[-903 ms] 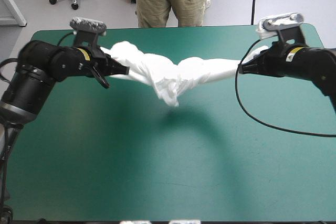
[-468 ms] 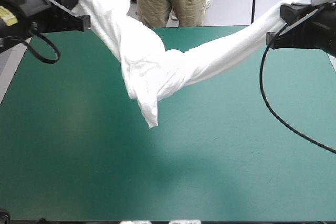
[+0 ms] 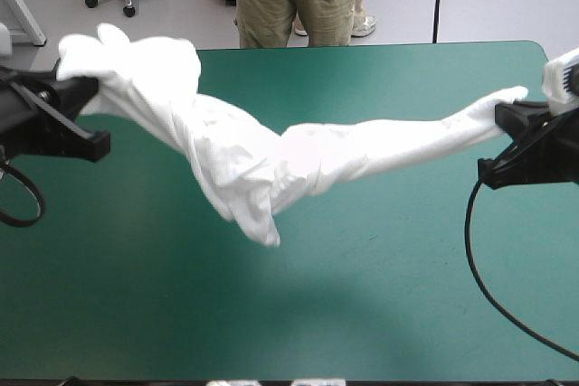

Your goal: Fold the cloth

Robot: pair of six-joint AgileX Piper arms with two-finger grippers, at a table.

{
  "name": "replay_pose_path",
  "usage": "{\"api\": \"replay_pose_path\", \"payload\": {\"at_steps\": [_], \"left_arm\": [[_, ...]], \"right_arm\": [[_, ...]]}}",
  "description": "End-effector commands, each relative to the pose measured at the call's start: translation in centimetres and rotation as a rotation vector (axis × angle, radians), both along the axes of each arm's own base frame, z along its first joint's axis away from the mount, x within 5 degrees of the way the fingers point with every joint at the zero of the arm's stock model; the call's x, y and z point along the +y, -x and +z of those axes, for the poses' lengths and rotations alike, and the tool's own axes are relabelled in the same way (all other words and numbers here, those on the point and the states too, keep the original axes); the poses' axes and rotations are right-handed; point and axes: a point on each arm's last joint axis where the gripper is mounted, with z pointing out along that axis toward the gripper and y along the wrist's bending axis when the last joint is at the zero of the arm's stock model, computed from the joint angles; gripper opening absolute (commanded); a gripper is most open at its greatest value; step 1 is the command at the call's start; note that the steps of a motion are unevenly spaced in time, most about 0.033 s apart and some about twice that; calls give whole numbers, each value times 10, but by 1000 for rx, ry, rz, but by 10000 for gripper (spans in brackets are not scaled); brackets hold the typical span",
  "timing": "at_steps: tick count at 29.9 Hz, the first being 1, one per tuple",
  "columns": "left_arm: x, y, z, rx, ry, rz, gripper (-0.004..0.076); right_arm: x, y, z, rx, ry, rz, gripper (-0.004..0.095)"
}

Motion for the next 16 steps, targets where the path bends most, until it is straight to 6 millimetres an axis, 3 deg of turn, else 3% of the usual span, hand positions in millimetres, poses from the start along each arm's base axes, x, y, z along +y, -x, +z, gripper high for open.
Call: {"api": "replay_pose_path", "payload": {"at_steps": [1,6,12,16], "left_arm": [[-3,-5,-38,128,-37,0,-9],[-15,-32,-116,313,-56,33,-9],[-32,-69,-207,440,-38,63,-9],[-42,-91,-241,476,-25,89,-9]], "right_arm": [[-1,-1,-28,82,22,-22,-17],[5,-23,-78,238,23,-53,-17],[16,-63,-142,283,-1,-82,-17],[25,-92,-179,349,-9,-105,-17]]}}
